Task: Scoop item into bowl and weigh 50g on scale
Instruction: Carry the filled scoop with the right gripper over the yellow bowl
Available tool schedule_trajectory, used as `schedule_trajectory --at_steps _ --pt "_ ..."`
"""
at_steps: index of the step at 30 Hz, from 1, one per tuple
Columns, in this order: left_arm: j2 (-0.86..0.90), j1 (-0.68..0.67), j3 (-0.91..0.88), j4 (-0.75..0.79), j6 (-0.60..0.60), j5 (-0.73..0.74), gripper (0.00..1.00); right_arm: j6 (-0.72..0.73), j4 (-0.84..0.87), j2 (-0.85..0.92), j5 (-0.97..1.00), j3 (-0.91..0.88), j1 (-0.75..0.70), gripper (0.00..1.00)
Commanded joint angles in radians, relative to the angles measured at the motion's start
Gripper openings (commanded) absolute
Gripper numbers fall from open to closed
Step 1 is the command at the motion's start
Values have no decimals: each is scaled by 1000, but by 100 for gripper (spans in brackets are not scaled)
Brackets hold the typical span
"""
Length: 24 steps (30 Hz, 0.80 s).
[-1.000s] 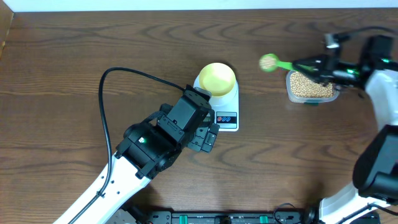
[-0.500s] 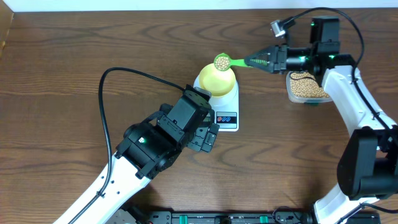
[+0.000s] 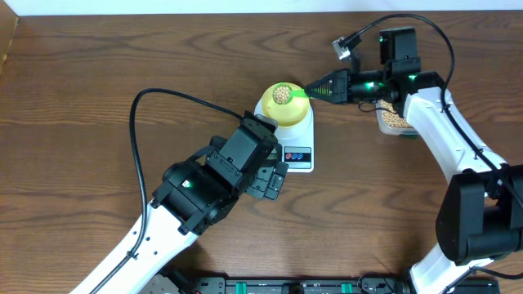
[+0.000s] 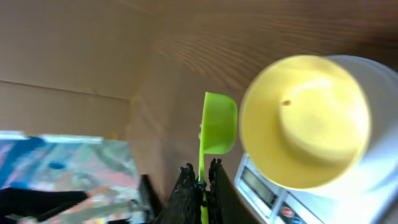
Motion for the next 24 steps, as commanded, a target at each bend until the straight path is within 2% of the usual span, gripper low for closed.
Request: schedule_trajectory --at_steps 1,16,24 --pt "2 3 11 -3 13 -10 100 -99 -35 11 122 13 17 1" --pt "2 3 11 -3 13 -10 100 -240 -66 11 362 31 119 1" --pt "2 3 11 -3 13 -10 100 -380 -204 10 601 161 207 1"
